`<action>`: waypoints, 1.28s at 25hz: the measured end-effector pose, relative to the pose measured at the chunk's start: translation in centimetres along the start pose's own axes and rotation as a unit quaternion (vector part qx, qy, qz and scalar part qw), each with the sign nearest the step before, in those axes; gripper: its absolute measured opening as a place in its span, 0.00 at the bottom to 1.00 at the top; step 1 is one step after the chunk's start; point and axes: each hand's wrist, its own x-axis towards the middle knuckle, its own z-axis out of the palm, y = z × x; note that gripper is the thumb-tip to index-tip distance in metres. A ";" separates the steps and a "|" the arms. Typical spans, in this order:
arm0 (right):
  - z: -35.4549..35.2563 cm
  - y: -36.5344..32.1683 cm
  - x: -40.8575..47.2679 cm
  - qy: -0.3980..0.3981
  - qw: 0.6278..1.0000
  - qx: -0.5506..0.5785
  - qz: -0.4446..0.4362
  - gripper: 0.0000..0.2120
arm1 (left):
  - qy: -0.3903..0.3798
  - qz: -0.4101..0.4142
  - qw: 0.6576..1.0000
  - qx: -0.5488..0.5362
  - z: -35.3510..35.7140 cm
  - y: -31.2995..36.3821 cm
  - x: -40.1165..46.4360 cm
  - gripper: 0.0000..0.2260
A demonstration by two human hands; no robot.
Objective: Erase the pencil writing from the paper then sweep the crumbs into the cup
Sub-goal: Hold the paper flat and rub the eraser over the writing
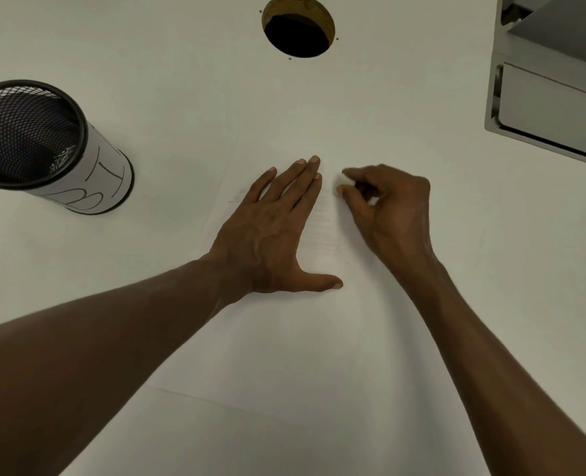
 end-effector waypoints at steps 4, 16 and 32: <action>-0.8 -0.5 -4.0 -0.033 0.999 -0.009 -0.002 0.05 | -0.002 -0.007 1.000 0.006 0.0 0.0 0.0 0.61; -1.2 -1.2 -5.0 -0.054 0.999 -0.011 0.002 0.07 | -0.001 -0.009 1.000 0.011 -0.1 -0.1 -0.1 0.61; -1.1 -2.4 -7.7 -0.050 0.992 0.004 0.113 0.03 | 0.001 -0.006 1.000 0.013 0.1 -0.1 0.0 0.63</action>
